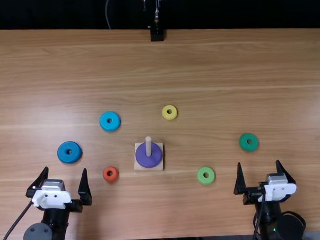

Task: Build the Hanoi tower: stack the rings onto the peg from bottom to top in this color order: purple, dark blue, light blue, dark green, light green, yellow, orange.

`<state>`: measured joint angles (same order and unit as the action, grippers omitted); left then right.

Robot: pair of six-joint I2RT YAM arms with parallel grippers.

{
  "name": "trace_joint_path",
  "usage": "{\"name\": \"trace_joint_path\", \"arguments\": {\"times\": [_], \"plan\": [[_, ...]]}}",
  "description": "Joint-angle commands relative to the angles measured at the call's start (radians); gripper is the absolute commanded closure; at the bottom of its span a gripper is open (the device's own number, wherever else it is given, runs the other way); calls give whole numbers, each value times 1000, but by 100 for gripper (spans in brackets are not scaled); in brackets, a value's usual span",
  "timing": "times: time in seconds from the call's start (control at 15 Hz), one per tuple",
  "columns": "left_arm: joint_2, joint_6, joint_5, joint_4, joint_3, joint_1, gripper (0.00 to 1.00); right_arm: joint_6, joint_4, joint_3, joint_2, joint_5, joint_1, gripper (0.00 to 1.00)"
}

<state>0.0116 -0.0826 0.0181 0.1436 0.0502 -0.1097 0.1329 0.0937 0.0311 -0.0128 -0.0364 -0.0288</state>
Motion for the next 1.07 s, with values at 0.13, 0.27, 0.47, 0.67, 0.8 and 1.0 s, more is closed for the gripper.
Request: {"name": "trace_joint_path", "arguments": {"times": [0.13, 0.27, 0.47, 0.67, 0.8, 1.0], "plan": [[-12, 3, -9, 13, -44, 10, 0, 1, 14, -16, 13, 16, -2, 0], [-12, 3, -9, 13, -44, 10, 0, 1, 14, -14, 13, 14, -2, 0], [-12, 3, -9, 13, -44, 10, 0, 1, 14, -16, 13, 16, -2, 0], [-12, 3, -9, 13, -44, 10, 0, 1, 14, -16, 13, 14, -3, 0], [-12, 3, -7, 13, -44, 10, 0, 1, 14, -16, 13, 14, -2, 0], [-12, 5, -14, 17, -44, 15, 0, 1, 14, -14, 13, 14, -3, 0]]}}
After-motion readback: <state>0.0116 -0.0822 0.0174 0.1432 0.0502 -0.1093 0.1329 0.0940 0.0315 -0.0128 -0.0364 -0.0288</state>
